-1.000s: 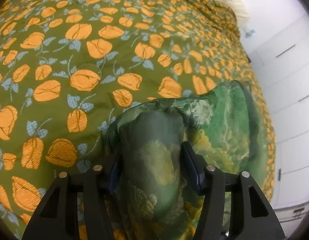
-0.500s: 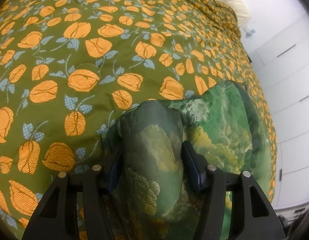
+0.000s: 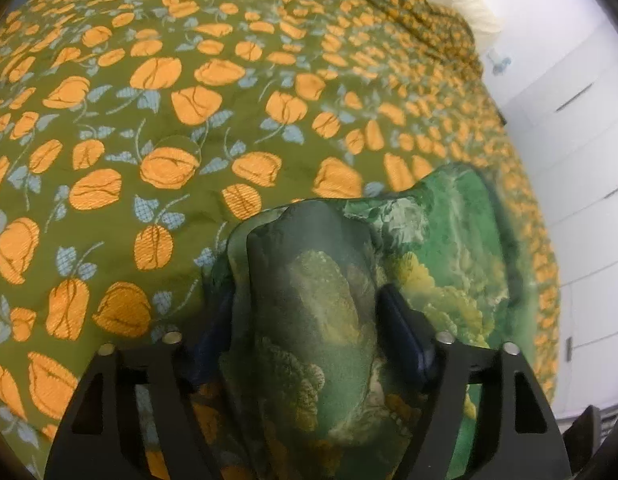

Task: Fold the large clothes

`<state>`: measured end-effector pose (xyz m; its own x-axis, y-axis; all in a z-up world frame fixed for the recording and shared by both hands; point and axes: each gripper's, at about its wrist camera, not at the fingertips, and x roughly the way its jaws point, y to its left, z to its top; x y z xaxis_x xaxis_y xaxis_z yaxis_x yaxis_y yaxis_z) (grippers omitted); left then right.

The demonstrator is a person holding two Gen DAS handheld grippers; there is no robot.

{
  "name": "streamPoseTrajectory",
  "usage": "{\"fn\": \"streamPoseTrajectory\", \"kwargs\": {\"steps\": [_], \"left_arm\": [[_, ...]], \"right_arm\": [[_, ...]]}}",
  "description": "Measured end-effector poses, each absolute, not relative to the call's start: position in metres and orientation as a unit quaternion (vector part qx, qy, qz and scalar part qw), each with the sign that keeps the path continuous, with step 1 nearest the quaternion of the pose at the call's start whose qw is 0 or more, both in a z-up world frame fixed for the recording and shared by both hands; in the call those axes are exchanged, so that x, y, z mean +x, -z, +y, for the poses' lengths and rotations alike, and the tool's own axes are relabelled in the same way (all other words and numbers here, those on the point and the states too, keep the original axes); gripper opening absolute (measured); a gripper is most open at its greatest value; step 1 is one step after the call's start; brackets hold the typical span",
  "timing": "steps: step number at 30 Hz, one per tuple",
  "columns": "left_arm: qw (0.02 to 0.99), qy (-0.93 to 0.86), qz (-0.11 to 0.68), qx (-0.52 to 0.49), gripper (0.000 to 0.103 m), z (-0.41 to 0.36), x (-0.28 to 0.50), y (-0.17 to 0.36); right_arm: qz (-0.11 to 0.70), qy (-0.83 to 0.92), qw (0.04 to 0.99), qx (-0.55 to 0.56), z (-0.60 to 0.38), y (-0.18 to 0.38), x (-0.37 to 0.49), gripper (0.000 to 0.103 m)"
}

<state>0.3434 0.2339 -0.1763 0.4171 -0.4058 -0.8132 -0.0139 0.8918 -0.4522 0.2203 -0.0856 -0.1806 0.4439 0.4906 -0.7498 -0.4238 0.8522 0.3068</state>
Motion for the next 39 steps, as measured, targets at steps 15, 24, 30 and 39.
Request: {"fn": "streamPoseTrajectory", "kwargs": {"steps": [15, 24, 30, 39], "left_arm": [[0.749, 0.248, 0.521, -0.327, 0.098, 0.280, 0.260, 0.173], [0.711, 0.251, 0.545, -0.366, 0.103, 0.278, 0.267, 0.224], [0.708, 0.247, 0.557, -0.358, 0.103, 0.266, 0.278, 0.241], [0.749, 0.209, 0.570, -0.265, 0.064, 0.227, 0.282, 0.216]], "right_arm": [[0.442, -0.150, 0.872, 0.146, -0.215, 0.139, 0.196, 0.090], [0.485, -0.235, 0.793, 0.283, -0.214, 0.175, 0.253, 0.090], [0.512, -0.287, 0.716, 0.379, -0.202, 0.232, 0.304, 0.092], [0.542, -0.281, 0.741, 0.280, -0.158, 0.249, 0.342, 0.082]]}}
